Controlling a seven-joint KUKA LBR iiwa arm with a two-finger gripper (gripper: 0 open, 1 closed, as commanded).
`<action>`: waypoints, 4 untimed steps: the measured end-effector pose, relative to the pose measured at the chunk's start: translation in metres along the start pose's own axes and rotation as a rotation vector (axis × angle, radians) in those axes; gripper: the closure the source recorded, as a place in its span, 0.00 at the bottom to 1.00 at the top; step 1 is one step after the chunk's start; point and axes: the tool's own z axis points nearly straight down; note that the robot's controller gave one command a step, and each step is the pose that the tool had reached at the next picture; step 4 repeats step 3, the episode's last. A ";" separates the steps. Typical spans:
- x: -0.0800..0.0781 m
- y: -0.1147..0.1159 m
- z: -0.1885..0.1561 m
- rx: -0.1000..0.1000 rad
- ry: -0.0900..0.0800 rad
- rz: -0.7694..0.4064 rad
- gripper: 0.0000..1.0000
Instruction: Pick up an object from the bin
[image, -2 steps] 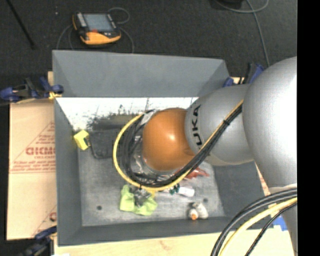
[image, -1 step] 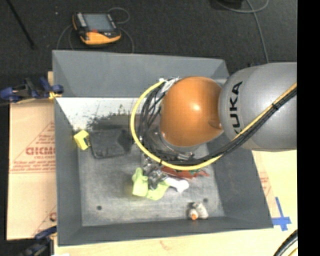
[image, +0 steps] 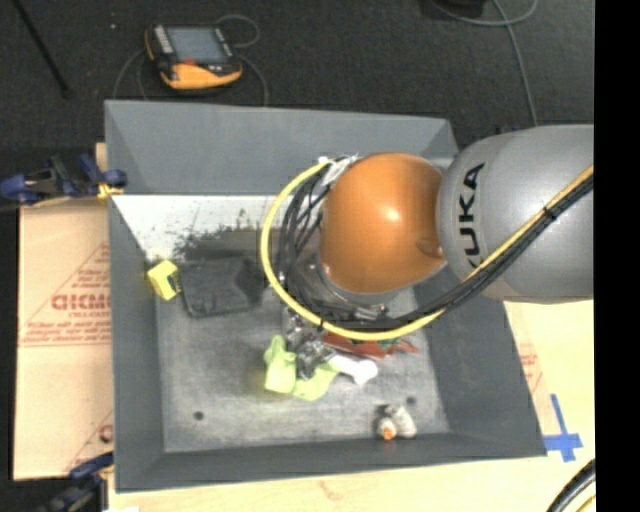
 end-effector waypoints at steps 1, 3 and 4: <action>0.005 -0.001 -0.040 -0.002 0.008 -0.006 1.00; 0.029 -0.037 -0.057 0.004 -0.005 -0.264 1.00; 0.029 -0.037 -0.057 0.004 -0.005 -0.264 1.00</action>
Offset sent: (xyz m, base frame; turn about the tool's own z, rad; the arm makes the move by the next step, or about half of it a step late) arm 0.0102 0.0203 0.1478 -0.2619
